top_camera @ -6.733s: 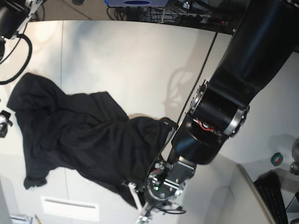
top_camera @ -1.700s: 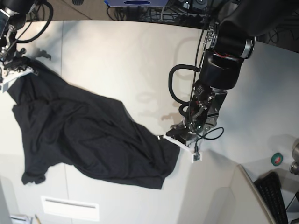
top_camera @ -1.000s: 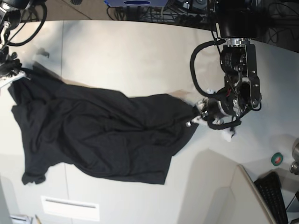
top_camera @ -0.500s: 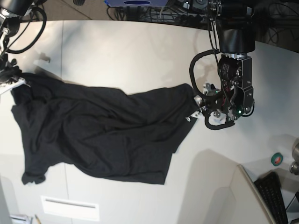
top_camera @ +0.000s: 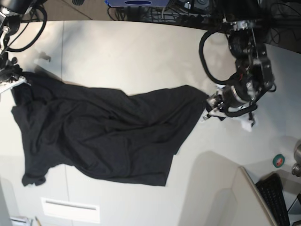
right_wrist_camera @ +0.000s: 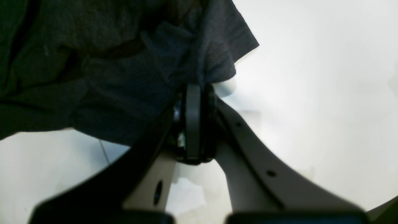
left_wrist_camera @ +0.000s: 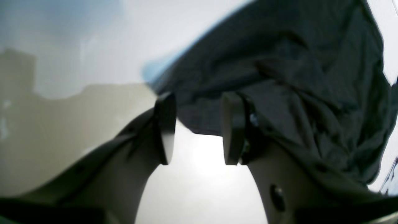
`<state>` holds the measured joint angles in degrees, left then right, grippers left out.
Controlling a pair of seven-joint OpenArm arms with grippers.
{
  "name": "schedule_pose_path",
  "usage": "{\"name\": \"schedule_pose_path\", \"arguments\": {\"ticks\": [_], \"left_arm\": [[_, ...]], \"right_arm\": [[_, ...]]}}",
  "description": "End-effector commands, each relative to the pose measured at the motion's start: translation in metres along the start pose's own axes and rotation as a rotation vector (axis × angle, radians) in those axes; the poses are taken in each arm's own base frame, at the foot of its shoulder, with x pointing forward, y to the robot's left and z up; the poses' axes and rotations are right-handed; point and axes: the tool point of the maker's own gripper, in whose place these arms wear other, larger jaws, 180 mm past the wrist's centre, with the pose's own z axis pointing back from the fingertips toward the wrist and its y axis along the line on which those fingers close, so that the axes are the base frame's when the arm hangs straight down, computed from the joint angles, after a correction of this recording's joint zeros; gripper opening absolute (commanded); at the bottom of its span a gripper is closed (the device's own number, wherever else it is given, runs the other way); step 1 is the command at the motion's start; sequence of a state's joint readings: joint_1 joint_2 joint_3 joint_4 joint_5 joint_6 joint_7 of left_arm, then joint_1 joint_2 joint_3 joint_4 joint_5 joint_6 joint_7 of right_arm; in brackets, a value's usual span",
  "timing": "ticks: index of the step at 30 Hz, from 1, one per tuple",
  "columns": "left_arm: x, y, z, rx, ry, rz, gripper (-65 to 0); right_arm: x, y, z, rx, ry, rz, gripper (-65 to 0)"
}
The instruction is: Layout the t-shirt on the table in an organized manner, then fold the t-shirt properly
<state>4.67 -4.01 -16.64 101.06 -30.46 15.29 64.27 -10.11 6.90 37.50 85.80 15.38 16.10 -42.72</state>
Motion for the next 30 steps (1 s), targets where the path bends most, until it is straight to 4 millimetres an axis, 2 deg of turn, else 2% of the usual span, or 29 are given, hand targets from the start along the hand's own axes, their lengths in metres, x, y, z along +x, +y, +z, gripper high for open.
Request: {"name": "schedule_pose_path", "arguments": {"ticks": [1, 6, 7, 9, 10, 17, 19, 23, 27, 30], "left_arm": [[0.012, -0.015, 0.004, -0.069, -0.030, -0.025, -41.1], [-0.010, -0.029, -0.026, -0.140, 0.076, -0.071, -43.6], [-0.013, -0.034, -0.036, -0.144, 0.083, -0.080, -47.6], [-0.021, -0.045, -0.055, -0.147, 0.107, -0.115, -60.6], [-0.023, -0.047, -0.063, -0.140, 0.122, -0.136, -65.0], [-0.036, -0.031, -0.125, 0.036, 0.229, -0.109, -65.0], [-0.031, -0.029, -0.137, 0.069, 0.216, -0.131, -65.0], [-0.012, -0.048, -0.153, 0.073, 0.123, -0.172, -65.0], [0.013, -0.075, -0.157, 0.041, 0.046, -0.171, -65.0], [0.028, -0.092, -0.153, 0.006, 0.013, -0.171, -65.0]], "right_arm": [[0.016, -0.005, 0.004, -0.008, -0.047, 0.009, -65.0], [0.015, -0.002, 0.003, -0.003, -0.045, 0.004, -65.0], [0.015, -0.002, 0.003, -0.003, -0.045, 0.004, -65.0], [0.015, -0.002, 0.003, -0.003, -0.045, 0.004, -65.0], [0.015, -0.002, 0.003, -0.003, -0.045, 0.004, -65.0], [0.008, -0.004, 0.004, -0.007, -0.032, 0.006, -65.0], [0.008, -0.005, 0.004, -0.008, -0.033, 0.006, -65.0], [0.006, -0.006, 0.004, -0.011, -0.030, 0.008, -65.0], [0.006, -0.007, 0.004, -0.012, -0.028, 0.009, -65.0], [0.006, -0.007, 0.004, -0.012, -0.028, 0.009, -65.0]]}}
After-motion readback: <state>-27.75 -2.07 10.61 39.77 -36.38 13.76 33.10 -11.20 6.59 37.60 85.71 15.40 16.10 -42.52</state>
